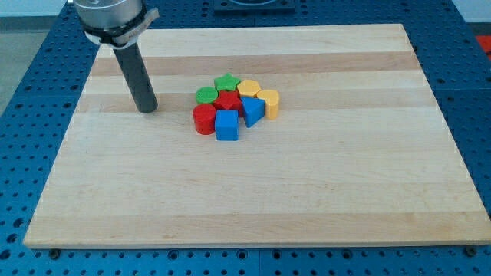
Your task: Separate group of blocks
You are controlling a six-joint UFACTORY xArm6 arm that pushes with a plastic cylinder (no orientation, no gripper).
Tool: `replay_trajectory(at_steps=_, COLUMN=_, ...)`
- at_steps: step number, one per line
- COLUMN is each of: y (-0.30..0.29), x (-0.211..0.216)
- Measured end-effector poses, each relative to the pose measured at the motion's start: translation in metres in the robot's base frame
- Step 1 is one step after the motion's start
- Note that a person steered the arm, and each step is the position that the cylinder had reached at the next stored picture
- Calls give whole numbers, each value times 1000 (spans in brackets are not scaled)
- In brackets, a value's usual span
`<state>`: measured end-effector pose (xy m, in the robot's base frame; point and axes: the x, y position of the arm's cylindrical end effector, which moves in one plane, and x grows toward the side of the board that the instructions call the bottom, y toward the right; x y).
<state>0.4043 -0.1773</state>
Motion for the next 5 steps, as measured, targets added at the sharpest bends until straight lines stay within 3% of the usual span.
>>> replay_trajectory(at_steps=5, y=113, x=3)
